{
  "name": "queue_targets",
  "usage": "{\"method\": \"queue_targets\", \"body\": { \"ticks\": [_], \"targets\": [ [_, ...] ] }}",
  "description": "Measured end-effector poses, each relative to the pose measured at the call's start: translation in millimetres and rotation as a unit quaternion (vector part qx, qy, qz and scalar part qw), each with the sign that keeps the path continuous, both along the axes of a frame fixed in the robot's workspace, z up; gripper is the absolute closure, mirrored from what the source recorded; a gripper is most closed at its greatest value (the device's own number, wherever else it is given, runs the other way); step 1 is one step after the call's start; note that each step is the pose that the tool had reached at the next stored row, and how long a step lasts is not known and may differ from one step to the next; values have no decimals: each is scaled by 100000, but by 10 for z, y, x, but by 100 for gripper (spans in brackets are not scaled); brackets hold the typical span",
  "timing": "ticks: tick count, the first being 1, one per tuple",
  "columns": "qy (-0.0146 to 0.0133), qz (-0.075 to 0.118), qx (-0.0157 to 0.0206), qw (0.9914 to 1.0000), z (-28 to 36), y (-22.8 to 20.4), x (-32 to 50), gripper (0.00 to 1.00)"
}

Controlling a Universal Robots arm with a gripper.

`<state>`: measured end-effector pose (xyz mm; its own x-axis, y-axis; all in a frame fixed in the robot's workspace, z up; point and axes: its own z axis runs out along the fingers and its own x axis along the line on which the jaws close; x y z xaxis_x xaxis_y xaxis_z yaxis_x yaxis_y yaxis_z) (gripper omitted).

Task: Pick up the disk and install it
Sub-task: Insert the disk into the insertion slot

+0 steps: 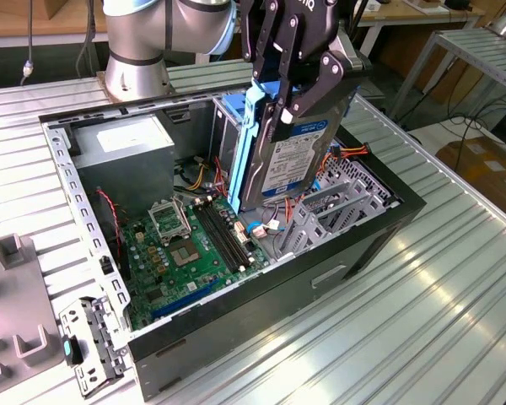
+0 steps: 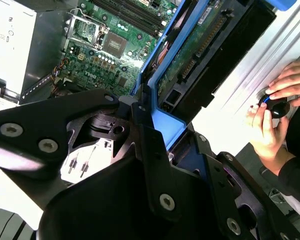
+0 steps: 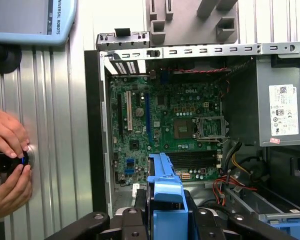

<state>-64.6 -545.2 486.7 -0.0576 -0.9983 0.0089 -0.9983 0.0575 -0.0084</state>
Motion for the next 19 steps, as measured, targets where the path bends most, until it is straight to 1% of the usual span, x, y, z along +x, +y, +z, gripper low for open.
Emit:
{"method": "queue_targets", "body": {
  "ticks": [4, 6, 8, 11, 13, 17, 19],
  "targets": [
    [0, 1, -1, 100000, 0, -2, 1, 63],
    [-1, 2, 0, 100000, 0, -14, 1, 63],
    [-1, 0, 4, 100000, -1, -38, 9, 63],
    [1, -1, 1, 100000, -3, -47, 111, 63],
    [1, -2, 3, 100000, -7, -51, 240, 63],
    [0, -5, 9, 100000, -13, -53, 410, 63],
    [2, -3, -4, 100000, -20, -58, 552, 63]
  ]
}}
